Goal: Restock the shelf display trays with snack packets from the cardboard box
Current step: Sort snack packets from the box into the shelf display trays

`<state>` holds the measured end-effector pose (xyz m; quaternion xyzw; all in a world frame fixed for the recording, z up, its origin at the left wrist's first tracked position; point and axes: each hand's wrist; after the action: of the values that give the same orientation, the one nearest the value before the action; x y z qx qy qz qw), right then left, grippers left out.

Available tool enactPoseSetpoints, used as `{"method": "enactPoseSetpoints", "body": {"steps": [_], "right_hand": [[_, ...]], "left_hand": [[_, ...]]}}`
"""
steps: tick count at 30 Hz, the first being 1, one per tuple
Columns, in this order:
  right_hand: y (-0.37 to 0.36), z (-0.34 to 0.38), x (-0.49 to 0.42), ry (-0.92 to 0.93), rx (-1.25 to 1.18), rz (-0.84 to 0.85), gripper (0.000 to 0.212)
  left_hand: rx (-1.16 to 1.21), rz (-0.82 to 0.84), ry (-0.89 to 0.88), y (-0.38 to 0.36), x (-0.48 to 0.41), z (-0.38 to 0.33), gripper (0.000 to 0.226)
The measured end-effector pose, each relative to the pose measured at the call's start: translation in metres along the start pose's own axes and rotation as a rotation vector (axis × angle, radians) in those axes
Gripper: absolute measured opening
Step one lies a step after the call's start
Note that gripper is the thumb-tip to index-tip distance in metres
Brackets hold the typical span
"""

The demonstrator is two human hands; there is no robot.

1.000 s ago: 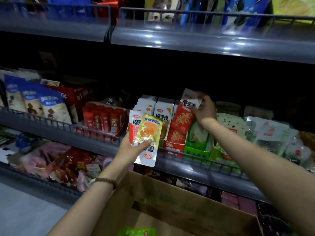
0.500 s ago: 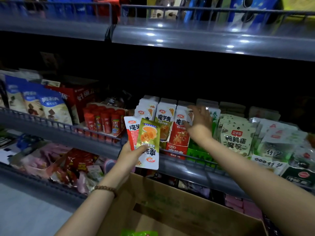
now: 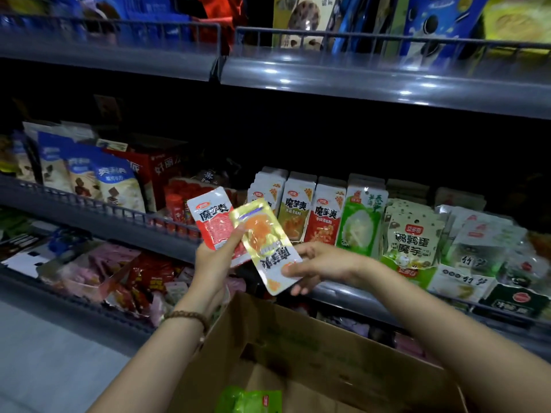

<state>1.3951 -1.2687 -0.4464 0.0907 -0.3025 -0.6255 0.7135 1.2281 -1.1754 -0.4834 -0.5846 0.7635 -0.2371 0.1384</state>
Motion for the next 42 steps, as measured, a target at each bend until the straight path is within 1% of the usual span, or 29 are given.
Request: {"method": "enactPoseSetpoints", "body": {"steps": [1, 2, 3, 5, 6, 7, 8, 9, 11, 12, 13, 15, 17, 18, 19, 20, 22, 25, 28, 31, 33, 35, 36, 37, 38, 39, 41, 42], "right_hand": [[0.007, 0.001, 0.004, -0.003, 0.069, 0.006, 0.016], [0.012, 0.002, 0.007, 0.0, 0.101, -0.047, 0.014], [0.016, 0.003, 0.008, 0.006, 0.077, -0.14, 0.013], [0.017, 0.001, 0.004, 0.005, -0.127, -0.39, 0.014], [0.015, 0.0, 0.001, 0.002, -0.25, -0.502, 0.011], [0.012, -0.001, -0.004, -0.001, -0.355, -0.572, 0.008], [0.01, -0.002, -0.008, -0.006, -0.436, -0.585, 0.008], [0.008, -0.003, -0.011, -0.012, -0.477, -0.559, 0.013], [0.011, -0.002, -0.014, -0.018, -0.455, -0.506, 0.031], [0.017, -0.001, -0.014, -0.017, -0.415, -0.521, 0.038], [0.025, 0.001, -0.014, -0.004, -0.375, -0.57, 0.044], [0.051, 0.005, -0.018, 0.048, -0.24, -0.764, 0.048], [0.083, 0.007, -0.026, 0.094, -0.009, -0.976, 0.048], [0.098, 0.009, -0.032, 0.083, 0.123, -1.042, 0.048], [0.11, 0.01, -0.038, 0.047, 0.246, -1.07, 0.048], [0.119, 0.01, -0.043, -0.004, 0.347, -1.074, 0.048], [0.125, 0.01, -0.056, -0.063, 0.458, -1.036, 0.046], [0.113, 0.013, -0.073, -0.021, 0.655, -0.964, 0.048], [0.098, 0.007, -0.089, -0.063, 0.872, -0.919, 0.053], [0.085, -0.002, -0.103, -0.079, 0.978, -0.896, 0.055], [0.081, -0.007, -0.107, -0.076, 1.051, -0.913, 0.06], [0.076, -0.008, -0.103, -0.064, 1.084, -0.99, 0.062], [0.071, -0.006, -0.099, -0.028, 1.044, -1.055, 0.059], [0.064, -0.004, -0.094, 0.022, 0.938, -1.106, 0.053], [0.054, -0.001, -0.087, 0.088, 0.742, -1.105, 0.045], [0.043, 0.002, -0.078, 0.133, 0.492, -1.023, 0.037], [0.02, 0.008, -0.057, 0.15, 0.016, -0.694, 0.031], [0.011, 0.006, -0.049, 0.141, -0.145, -0.558, 0.029]], "left_hand": [[0.006, -0.009, 0.004, 0.004, -0.001, -0.002, 0.033], [0.009, -0.019, 0.009, 0.008, -0.001, -0.004, 0.029], [0.016, -0.025, 0.015, 0.01, -0.002, -0.005, 0.026], [0.038, -0.019, 0.039, 0.01, -0.001, -0.002, 0.024], [0.046, -0.009, 0.059, 0.008, 0.002, 0.001, 0.024], [0.049, 0.003, 0.076, 0.005, 0.004, 0.004, 0.025], [0.044, 0.013, 0.085, 0.002, 0.005, 0.007, 0.025], [0.032, 0.013, 0.082, 0.0, 0.005, 0.01, 0.025], [0.002, -0.003, 0.06, -0.003, 0.003, 0.015, 0.024], [-0.026, -0.014, 0.053, -0.003, 0.001, 0.017, 0.024], [-0.059, -0.024, 0.045, -0.003, -0.001, 0.018, 0.025], [-0.115, -0.026, 0.01, -0.001, -0.005, 0.019, 0.03], [-0.153, -0.005, -0.015, 0.001, -0.009, 0.018, 0.034], [-0.165, 0.004, -0.017, 0.002, -0.01, 0.018, 0.033], [-0.177, 0.013, -0.016, 0.002, -0.012, 0.017, 0.032], [-0.192, 0.022, -0.016, 0.003, -0.013, 0.017, 0.031], [-0.229, 0.049, -0.024, 0.003, -0.017, 0.018, 0.031], [-0.259, 0.083, -0.028, 0.001, -0.018, 0.02, 0.028], [-0.266, 0.11, -0.021, 0.002, -0.017, 0.021, 0.025], [-0.287, 0.154, -0.046, 0.005, -0.018, 0.019, 0.024], [-0.311, 0.174, -0.065, 0.007, -0.02, 0.018, 0.03], [-0.329, 0.191, -0.085, 0.008, -0.02, 0.017, 0.04], [-0.327, 0.199, -0.093, 0.008, -0.019, 0.016, 0.044], [-0.308, 0.213, -0.101, 0.007, -0.018, 0.016, 0.048], [-0.277, 0.233, -0.107, 0.007, -0.016, 0.015, 0.052], [-0.244, 0.262, -0.108, 0.005, -0.014, 0.015, 0.054], [-0.241, 0.328, -0.118, 0.001, -0.009, 0.014, 0.057], [-0.259, 0.365, -0.12, -0.002, -0.005, 0.015, 0.057]]}}
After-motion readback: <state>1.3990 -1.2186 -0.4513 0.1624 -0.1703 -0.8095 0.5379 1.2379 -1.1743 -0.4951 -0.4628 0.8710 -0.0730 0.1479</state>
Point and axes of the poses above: each hand's wrist, its own x-axis away from the middle knuckle, its own y-axis out of the back of the hand, z = x × y, and after that the axes turned 13 degrees about x, right-handed
